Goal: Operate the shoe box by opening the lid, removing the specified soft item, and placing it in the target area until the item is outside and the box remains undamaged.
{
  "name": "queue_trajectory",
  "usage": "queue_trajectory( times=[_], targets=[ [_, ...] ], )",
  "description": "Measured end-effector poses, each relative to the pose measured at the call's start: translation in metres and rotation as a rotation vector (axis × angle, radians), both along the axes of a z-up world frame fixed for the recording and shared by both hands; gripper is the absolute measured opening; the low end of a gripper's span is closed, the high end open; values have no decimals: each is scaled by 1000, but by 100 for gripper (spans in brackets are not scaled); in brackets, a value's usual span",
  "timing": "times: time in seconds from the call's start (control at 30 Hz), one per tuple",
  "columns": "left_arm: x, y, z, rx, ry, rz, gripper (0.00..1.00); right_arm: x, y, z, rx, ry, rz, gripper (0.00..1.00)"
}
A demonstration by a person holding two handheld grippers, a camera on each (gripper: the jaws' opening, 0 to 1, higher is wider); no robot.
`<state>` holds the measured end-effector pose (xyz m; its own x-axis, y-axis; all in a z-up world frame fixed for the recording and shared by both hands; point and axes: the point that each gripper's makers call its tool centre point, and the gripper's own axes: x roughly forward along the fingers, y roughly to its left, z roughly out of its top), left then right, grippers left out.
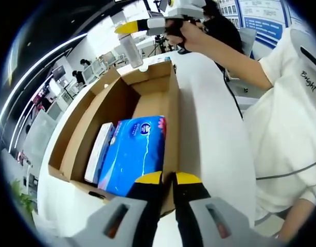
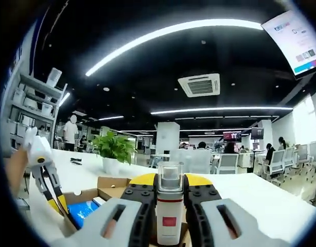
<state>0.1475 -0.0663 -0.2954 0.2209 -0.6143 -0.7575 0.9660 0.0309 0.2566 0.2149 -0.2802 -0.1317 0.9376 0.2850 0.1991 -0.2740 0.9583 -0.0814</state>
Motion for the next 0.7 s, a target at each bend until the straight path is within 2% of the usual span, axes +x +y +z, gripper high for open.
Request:
queue_trajectory(
  times=[0.2, 0.4, 0.7],
  targets=[
    [0, 0, 0, -4, -7, 0, 7, -11, -1, 8, 7, -31, 8, 18],
    [0, 0, 0, -5, -4, 3, 7, -22, -11, 18, -12, -66, -21, 18],
    [0, 0, 1, -11, -6, 2, 7, -23, -17, 14, 20, -62, -21, 18]
  ],
)
